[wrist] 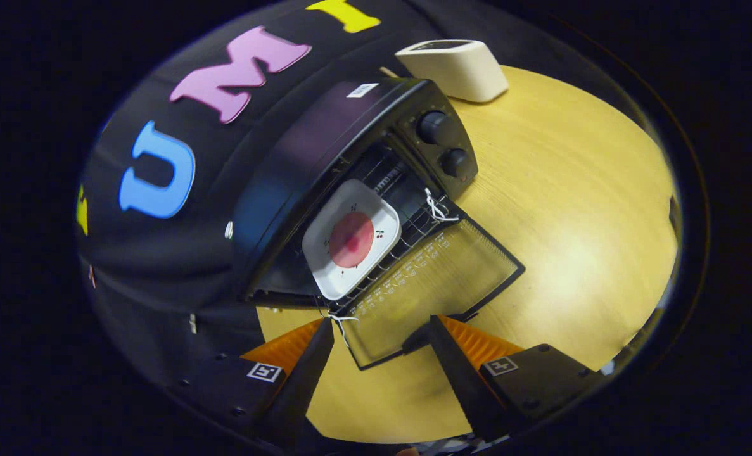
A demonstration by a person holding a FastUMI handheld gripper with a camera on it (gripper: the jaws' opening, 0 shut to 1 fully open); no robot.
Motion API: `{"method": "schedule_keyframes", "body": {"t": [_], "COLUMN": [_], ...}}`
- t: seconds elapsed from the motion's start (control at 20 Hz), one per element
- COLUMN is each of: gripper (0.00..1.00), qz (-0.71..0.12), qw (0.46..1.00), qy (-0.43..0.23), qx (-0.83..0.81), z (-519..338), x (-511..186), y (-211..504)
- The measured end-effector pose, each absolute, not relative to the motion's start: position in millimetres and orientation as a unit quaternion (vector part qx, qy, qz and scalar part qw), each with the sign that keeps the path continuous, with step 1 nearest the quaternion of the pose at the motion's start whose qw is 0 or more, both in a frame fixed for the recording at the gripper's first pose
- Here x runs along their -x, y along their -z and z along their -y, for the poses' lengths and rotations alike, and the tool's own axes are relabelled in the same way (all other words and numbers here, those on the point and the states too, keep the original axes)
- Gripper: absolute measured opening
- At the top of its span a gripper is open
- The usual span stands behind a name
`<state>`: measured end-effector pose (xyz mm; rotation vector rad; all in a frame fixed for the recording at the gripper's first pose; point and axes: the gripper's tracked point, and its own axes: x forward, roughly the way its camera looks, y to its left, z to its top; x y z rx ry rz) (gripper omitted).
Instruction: Open the toaster oven, put the food inside, and close the toaster oven door.
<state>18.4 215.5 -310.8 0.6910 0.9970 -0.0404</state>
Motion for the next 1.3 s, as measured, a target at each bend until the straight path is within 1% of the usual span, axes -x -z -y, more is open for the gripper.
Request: {"method": "schedule_keyframes", "body": {"t": [0.15, 0.55, 0.9, 1.3], "gripper": [0.99, 0.99, 0.99, 0.99], "qz": [-0.486, -0.552, -0.578, -0.556], "qw": [0.842, 0.827, 0.813, 0.830], "qy": [-0.021, -0.073, -0.066, -0.043], "qx": [-0.232, -0.080, -0.019, -0.006], "z": [-212, -219, -219, -225], "x": [1, 48, 56, 34], "y": [317, 367, 424, 440]}}
